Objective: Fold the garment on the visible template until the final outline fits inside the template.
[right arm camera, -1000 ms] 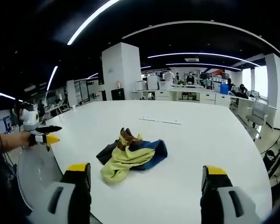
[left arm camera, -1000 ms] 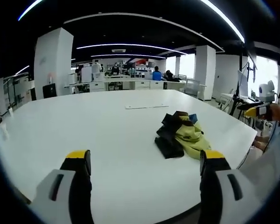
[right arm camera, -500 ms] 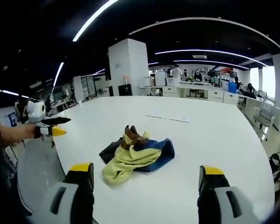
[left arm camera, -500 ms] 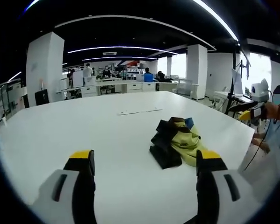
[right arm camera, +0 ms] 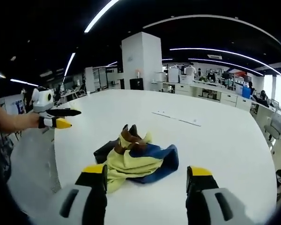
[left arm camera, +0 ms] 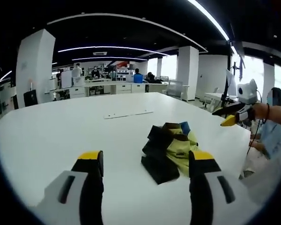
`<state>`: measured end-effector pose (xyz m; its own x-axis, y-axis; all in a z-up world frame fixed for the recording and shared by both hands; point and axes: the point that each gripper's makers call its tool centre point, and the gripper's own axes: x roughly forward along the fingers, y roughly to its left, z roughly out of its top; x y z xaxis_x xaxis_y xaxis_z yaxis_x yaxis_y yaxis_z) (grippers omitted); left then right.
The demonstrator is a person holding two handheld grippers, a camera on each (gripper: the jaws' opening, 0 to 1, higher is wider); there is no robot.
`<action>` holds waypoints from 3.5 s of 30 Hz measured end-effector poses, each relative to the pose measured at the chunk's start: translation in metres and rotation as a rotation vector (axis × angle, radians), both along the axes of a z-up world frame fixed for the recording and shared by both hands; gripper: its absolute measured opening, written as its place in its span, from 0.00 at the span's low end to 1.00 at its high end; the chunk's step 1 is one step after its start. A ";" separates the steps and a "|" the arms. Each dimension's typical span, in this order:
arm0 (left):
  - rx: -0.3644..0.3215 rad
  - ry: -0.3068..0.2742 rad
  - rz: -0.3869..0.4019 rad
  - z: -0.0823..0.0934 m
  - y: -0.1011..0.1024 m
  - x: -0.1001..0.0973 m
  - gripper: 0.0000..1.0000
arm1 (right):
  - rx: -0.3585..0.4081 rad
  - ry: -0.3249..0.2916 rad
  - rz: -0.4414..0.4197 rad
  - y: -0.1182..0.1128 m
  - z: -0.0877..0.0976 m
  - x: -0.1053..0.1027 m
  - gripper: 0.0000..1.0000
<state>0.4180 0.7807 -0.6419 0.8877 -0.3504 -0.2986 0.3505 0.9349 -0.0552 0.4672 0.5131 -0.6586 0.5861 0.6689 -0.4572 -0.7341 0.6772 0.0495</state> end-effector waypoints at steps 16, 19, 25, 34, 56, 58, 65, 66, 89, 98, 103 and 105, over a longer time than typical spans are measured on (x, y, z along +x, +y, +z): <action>-0.005 0.063 -0.059 -0.029 -0.018 0.043 0.61 | -0.060 0.029 0.079 0.013 -0.024 0.042 0.53; -0.009 0.066 -0.066 -0.034 -0.021 0.050 0.60 | -0.076 0.029 0.093 0.016 -0.028 0.050 0.52; -0.039 0.079 -0.086 -0.042 -0.026 0.065 0.58 | -0.085 0.068 0.106 0.021 -0.038 0.064 0.47; 0.008 0.106 -0.132 -0.060 -0.036 0.085 0.53 | -0.114 0.077 0.167 0.035 -0.045 0.078 0.41; 0.089 0.201 -0.229 -0.112 -0.066 0.124 0.25 | -0.181 0.171 0.187 0.037 -0.082 0.103 0.22; 0.087 0.207 -0.233 -0.114 -0.068 0.124 0.17 | -0.186 0.179 0.189 0.036 -0.084 0.102 0.17; 0.142 0.222 -0.239 -0.121 -0.065 0.123 0.01 | -0.207 0.165 0.200 0.036 -0.083 0.097 0.00; 0.147 0.223 -0.236 -0.121 -0.064 0.123 0.00 | -0.211 0.157 0.197 0.035 -0.081 0.097 0.00; 0.286 0.161 -0.158 -0.067 -0.009 0.104 0.00 | -0.176 0.074 0.059 0.004 -0.034 0.104 0.00; 0.298 0.165 -0.073 -0.058 0.025 0.096 0.00 | -0.162 0.079 0.005 -0.014 -0.029 0.105 0.00; 0.315 0.187 -0.038 -0.063 0.040 0.086 0.00 | -0.179 0.076 -0.040 -0.031 -0.031 0.104 0.00; 0.315 0.196 -0.025 -0.064 0.046 0.083 0.00 | -0.177 0.082 -0.055 -0.038 -0.033 0.102 0.00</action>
